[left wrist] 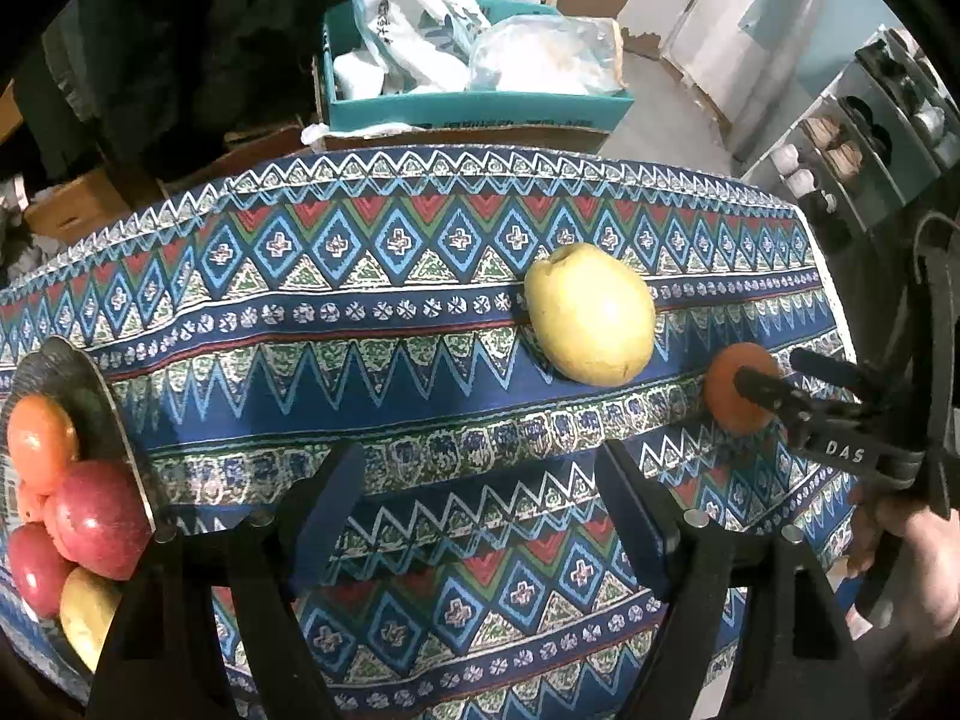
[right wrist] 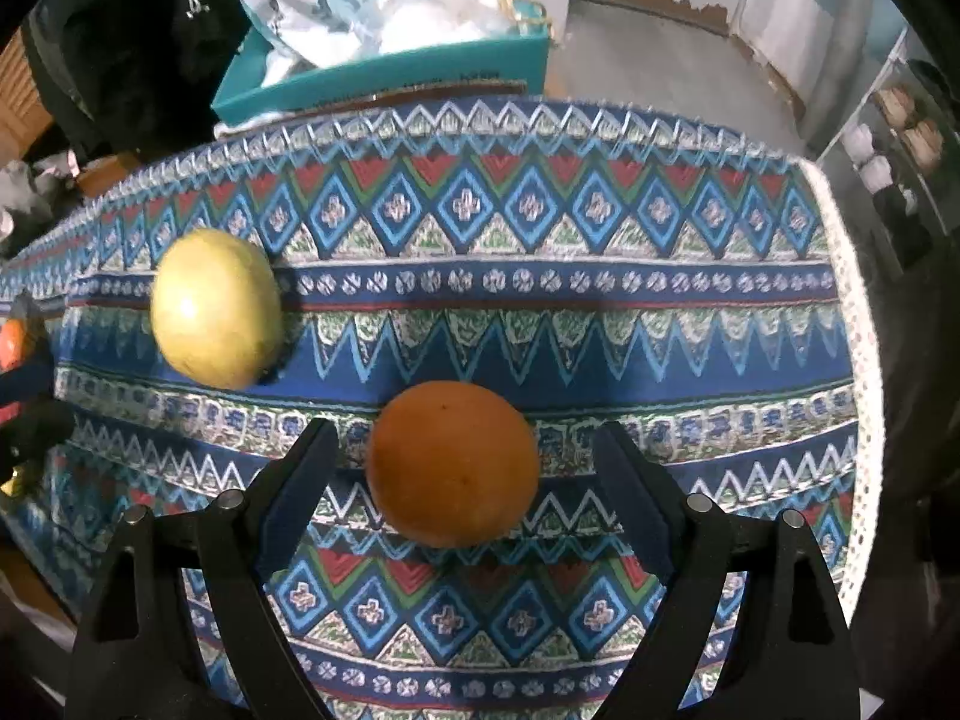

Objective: Organize fruits
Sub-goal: 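Grasp the orange with the right tool while the left tool grasps the yellow pear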

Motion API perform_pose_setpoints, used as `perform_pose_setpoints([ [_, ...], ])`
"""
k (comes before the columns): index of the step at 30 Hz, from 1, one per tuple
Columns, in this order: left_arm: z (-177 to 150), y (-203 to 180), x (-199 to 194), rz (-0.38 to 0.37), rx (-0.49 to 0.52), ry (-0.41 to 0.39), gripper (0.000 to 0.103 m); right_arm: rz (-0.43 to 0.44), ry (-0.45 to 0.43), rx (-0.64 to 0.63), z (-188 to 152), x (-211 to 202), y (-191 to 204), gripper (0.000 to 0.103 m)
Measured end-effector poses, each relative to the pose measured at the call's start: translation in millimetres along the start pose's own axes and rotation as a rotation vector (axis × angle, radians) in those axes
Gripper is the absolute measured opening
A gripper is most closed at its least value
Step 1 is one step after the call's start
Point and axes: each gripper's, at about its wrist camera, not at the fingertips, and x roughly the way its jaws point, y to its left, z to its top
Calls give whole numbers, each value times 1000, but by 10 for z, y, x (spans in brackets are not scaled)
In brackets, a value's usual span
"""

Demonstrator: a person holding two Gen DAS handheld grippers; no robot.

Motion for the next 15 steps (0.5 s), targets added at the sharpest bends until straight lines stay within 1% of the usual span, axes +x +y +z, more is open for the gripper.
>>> perform_pose_setpoints([
  [5, 45, -38, 127, -20, -13, 9, 80, 36, 26, 30, -16, 146, -61, 86],
  [8, 78, -112, 194, -36, -4, 9, 81, 54, 44, 29, -31, 216, -60, 79],
  [11, 136, -225, 264, -37, 19, 13, 81, 68, 66, 25, -39, 278, -42, 67],
  [13, 174, -274, 288, -45, 22, 12, 81, 69, 58, 22, -32, 303, -37, 67],
  [15, 227, -334, 318, -64, 21, 11, 83, 58, 54, 14, -40, 291, -57, 67],
])
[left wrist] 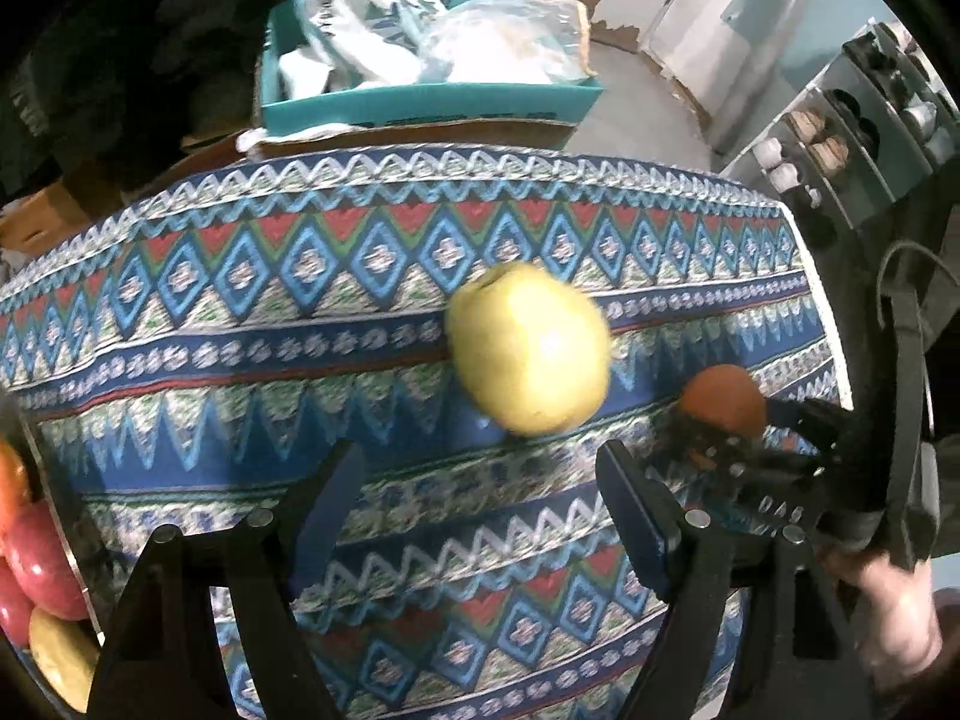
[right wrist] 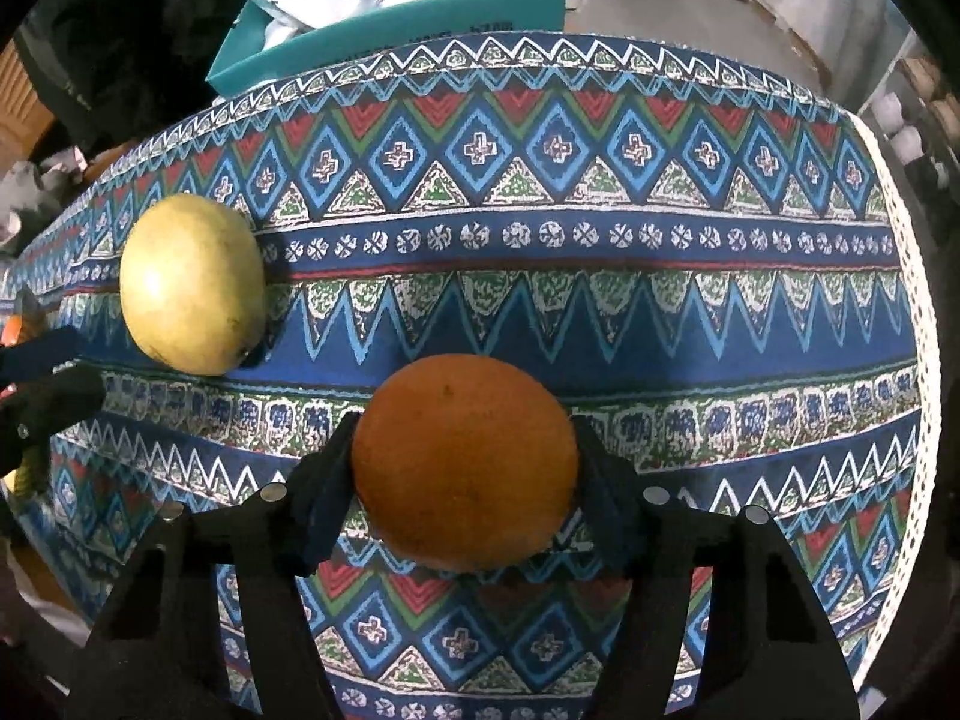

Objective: Organize fruits
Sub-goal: 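Grasp the orange with the right tool while the left tool grasps the yellow pear, then lift and carry the orange and the pear over the glass bowl with both tools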

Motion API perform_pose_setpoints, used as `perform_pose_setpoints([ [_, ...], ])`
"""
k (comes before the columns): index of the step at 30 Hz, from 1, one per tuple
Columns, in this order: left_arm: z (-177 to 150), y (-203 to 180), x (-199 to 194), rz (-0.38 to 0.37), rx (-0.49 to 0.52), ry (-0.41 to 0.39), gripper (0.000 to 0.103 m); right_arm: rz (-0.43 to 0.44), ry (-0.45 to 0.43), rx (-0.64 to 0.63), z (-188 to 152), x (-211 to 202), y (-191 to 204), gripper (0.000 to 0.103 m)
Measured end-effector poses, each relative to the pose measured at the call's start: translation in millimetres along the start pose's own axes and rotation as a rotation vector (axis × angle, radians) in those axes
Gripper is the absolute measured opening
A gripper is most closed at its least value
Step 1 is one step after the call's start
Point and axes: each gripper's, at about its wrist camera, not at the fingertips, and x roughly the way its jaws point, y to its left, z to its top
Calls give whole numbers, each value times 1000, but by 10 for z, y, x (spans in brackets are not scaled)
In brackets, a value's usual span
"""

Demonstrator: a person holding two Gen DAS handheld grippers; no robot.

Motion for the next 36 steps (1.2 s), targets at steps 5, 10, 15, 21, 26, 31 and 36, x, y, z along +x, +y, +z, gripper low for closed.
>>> perform_pose_setpoints([
  [5, 137, -128, 100, -1, 12, -6, 87, -30, -40, 20, 76, -66, -81, 66],
  [10, 264, -144, 256, 33, -25, 4, 87, -79, -79, 14, 137, -151, -147, 66],
  [15, 326, -137, 417, 26, -73, 16, 87, -78, -94, 27, 154, -219, -208, 66],
  [21, 318, -177, 562, 19, -83, 23, 87, -78, -100, 15, 177, -222, -188, 66],
  [26, 309, -197, 561, 10, -49, 5, 75, -80, -106, 11, 196, -200, -144, 66],
  [31, 289, -223, 547, 10, -4, -7, 74, -81, -119, 11, 198, -232, -132, 66],
  [36, 217, -244, 506, 35, 38, -19, 74, -84, -139, 5, 195, -323, -125, 66],
])
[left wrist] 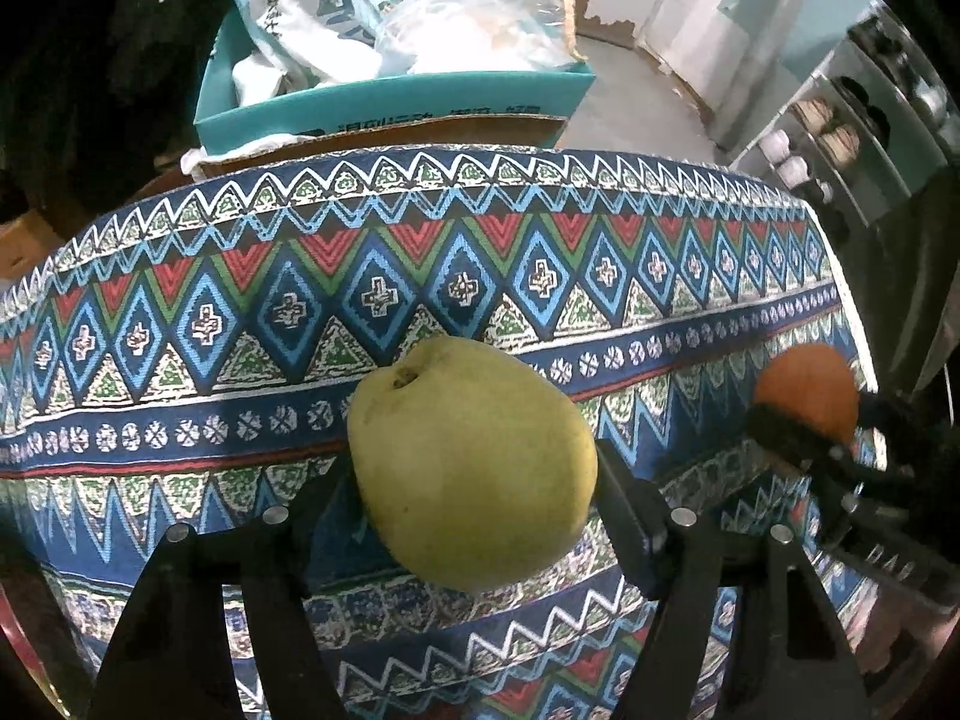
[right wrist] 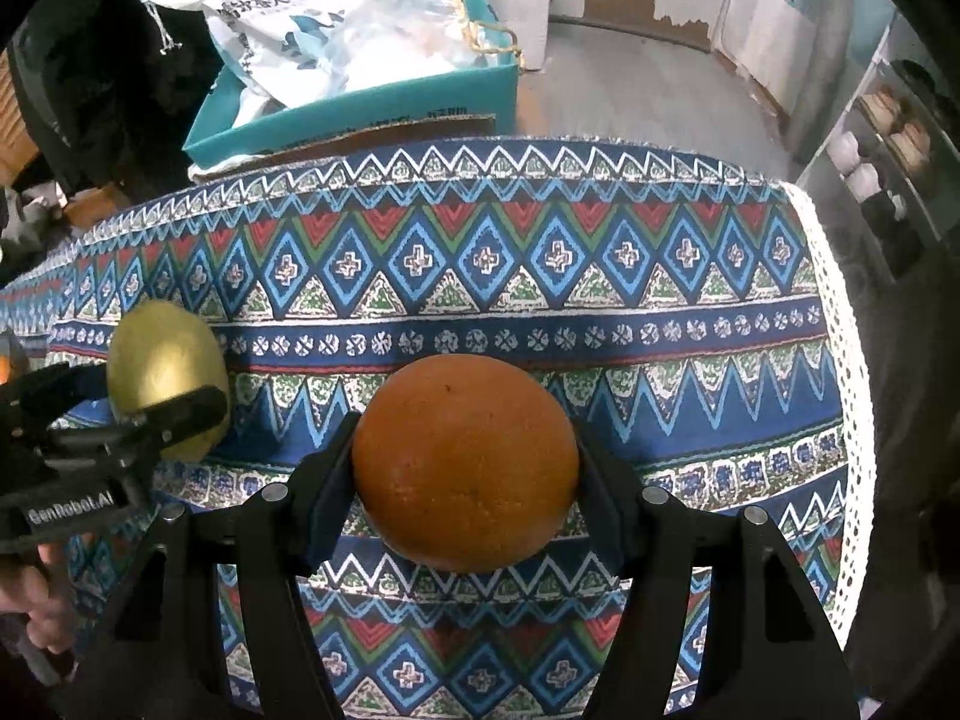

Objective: Organize fruits
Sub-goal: 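Lift and carry the orange and the pear over the glass bowl with both tools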

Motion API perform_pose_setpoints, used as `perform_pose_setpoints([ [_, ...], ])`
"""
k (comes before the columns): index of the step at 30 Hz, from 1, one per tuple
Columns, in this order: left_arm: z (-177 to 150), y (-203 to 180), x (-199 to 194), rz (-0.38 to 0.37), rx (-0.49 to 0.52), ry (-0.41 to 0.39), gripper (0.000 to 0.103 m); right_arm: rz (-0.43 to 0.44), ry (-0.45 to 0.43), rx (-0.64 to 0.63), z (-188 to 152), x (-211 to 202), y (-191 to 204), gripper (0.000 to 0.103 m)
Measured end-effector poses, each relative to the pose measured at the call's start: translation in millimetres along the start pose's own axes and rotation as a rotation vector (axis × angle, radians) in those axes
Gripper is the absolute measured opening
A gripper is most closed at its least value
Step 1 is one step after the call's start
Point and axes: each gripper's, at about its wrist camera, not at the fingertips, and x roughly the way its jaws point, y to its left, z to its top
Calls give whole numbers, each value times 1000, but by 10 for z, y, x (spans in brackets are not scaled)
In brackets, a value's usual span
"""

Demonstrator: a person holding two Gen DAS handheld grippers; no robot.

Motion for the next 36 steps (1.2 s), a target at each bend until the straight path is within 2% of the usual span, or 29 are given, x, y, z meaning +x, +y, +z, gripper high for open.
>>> perform_pose_setpoints([
  [13, -130, -69, -557, 41, 121, -101, 74, 15, -78, -47, 51, -360, 244, 66],
  [28, -306, 6, -1445, 51, 142, -240, 74, 87, -211, -65, 105, -1123, 471, 66],
  [36, -404, 30, -1911, 27, 140, -307, 74, 109, -273, -100, 114, -1476, 669, 66],
])
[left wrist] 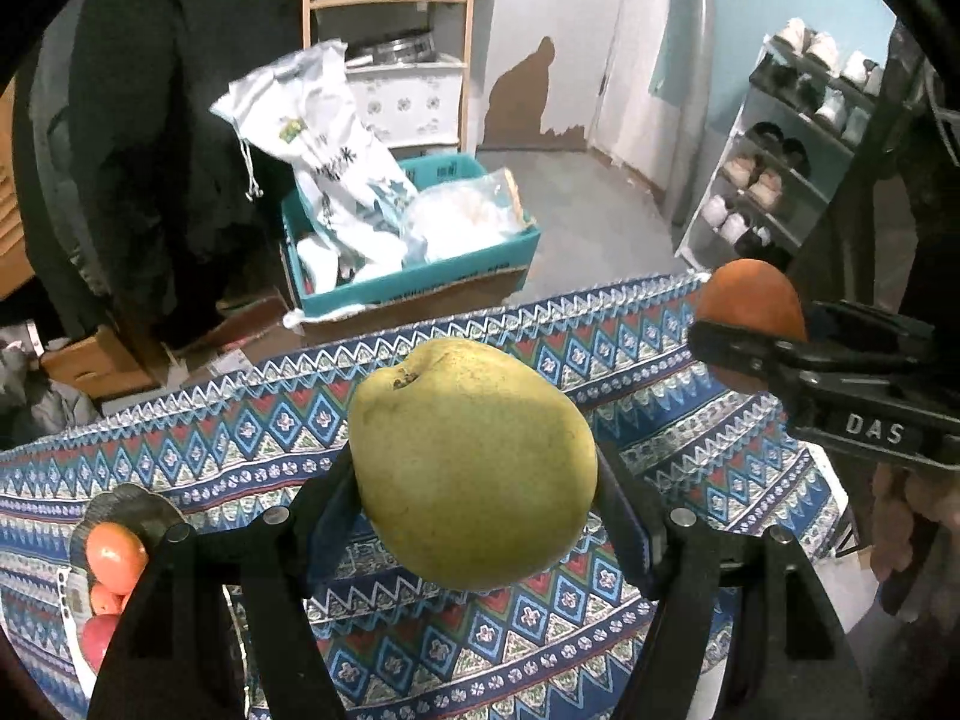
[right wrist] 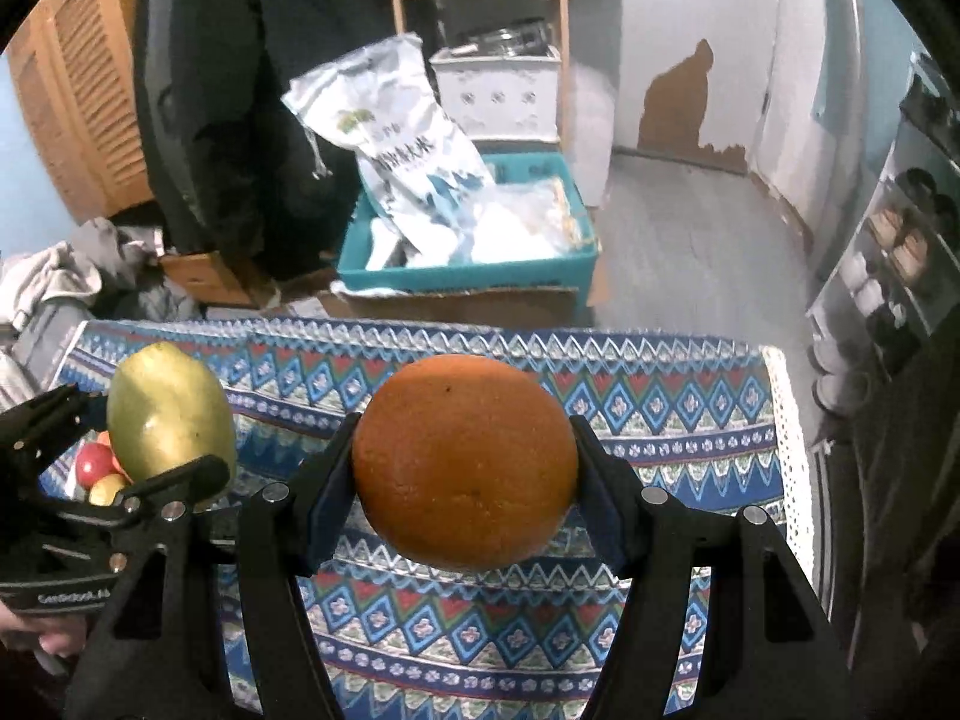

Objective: Organize fruits
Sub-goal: 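Lift and carry the orange and the pear over the glass bowl with both tools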

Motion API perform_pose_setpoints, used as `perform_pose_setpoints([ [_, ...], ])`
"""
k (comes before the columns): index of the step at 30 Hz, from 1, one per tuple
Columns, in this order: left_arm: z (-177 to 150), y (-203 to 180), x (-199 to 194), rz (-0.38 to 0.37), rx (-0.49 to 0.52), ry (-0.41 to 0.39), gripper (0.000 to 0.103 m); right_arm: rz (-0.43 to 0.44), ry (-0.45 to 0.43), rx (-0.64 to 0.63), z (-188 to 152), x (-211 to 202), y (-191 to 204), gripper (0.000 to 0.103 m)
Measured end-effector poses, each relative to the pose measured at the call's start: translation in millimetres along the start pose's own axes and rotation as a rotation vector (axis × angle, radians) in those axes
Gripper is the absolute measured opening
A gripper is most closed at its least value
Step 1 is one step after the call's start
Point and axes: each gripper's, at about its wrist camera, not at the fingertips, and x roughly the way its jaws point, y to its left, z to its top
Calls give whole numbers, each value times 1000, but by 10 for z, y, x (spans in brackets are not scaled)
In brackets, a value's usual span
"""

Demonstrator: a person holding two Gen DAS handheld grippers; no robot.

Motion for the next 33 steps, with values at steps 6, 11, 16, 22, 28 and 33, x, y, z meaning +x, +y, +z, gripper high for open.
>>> perform_pose_setpoints([
  [6, -45, 49, -285, 2, 13, -29, 74, 36, -41, -26, 90, -198, 177, 66],
  [11, -71, 185, -486, 3, -8, -48, 74, 64, -57, -54, 135, -296, 347, 66],
  [16, -125, 329, -682, 25, -11, -71, 74, 94, -88, -85, 196, -417, 553, 66],
  [22, -232, 531, -805, 46, -42, -80, 74, 132, -115, -119, 246, -501, 792, 66],
  [28, -361, 760, -890, 68, -73, -79, 74, 167, -104, -162, 282, -459, 1074, 66],
  [33, -486, 996, -957, 89, -114, -73, 74, 199, -100, -197, 304, -412, 1338, 66],
])
